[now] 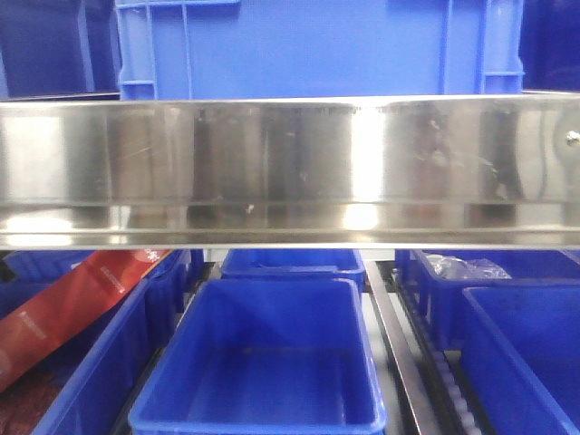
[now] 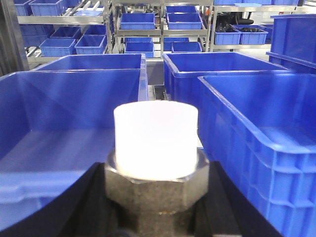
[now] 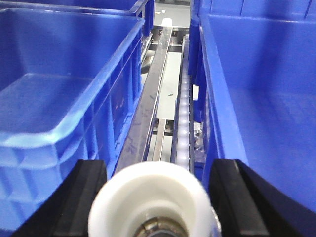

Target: Place valve from conveyor to right shelf box

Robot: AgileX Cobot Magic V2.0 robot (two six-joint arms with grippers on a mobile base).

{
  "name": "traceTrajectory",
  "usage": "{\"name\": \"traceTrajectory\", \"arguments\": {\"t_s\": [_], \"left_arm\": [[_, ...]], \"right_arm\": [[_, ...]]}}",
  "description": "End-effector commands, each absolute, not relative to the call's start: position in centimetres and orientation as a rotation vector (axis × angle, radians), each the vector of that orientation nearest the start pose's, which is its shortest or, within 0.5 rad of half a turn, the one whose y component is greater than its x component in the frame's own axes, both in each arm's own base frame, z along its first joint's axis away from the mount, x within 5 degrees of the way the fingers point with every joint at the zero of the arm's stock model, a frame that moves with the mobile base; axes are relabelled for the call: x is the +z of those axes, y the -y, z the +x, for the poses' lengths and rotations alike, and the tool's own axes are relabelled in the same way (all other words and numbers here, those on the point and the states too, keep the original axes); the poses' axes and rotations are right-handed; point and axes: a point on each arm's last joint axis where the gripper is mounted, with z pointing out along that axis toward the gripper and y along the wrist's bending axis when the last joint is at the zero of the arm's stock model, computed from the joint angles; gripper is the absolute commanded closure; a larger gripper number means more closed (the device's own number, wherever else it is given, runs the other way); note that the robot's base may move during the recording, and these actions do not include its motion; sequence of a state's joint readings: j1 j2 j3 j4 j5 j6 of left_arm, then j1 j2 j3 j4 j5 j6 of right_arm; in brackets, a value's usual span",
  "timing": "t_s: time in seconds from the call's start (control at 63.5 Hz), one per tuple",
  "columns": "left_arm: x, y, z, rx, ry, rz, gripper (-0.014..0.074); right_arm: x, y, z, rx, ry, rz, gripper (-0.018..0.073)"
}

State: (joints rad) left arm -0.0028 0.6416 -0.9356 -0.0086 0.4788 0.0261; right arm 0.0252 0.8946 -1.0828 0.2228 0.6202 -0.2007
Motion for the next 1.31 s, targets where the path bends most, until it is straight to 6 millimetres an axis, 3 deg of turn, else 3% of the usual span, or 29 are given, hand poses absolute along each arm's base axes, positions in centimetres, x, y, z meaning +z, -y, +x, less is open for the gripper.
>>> {"name": "traceTrajectory", "arguments": {"t_s": [0.0, 1.055, 1.291], "left_arm": [[43.48, 0.15, 11.03, -0.002, -1.603, 0.020, 0.0708], [43.50, 0.14, 11.03, -0.002, -1.600, 0.020, 0.0708], [43.65, 0.14, 11.03, -0.002, -1.584, 0.020, 0.0708]], "right_arm": [[44.00, -1.46, 17.15, 0.110, -1.800, -0.118, 0.0712], [44.00, -1.46, 17.15, 0.110, -1.800, -0.118, 0.0712], [44.87, -1.29, 17.34, 0.096, -1.704, -0.096, 0.0712]]}}
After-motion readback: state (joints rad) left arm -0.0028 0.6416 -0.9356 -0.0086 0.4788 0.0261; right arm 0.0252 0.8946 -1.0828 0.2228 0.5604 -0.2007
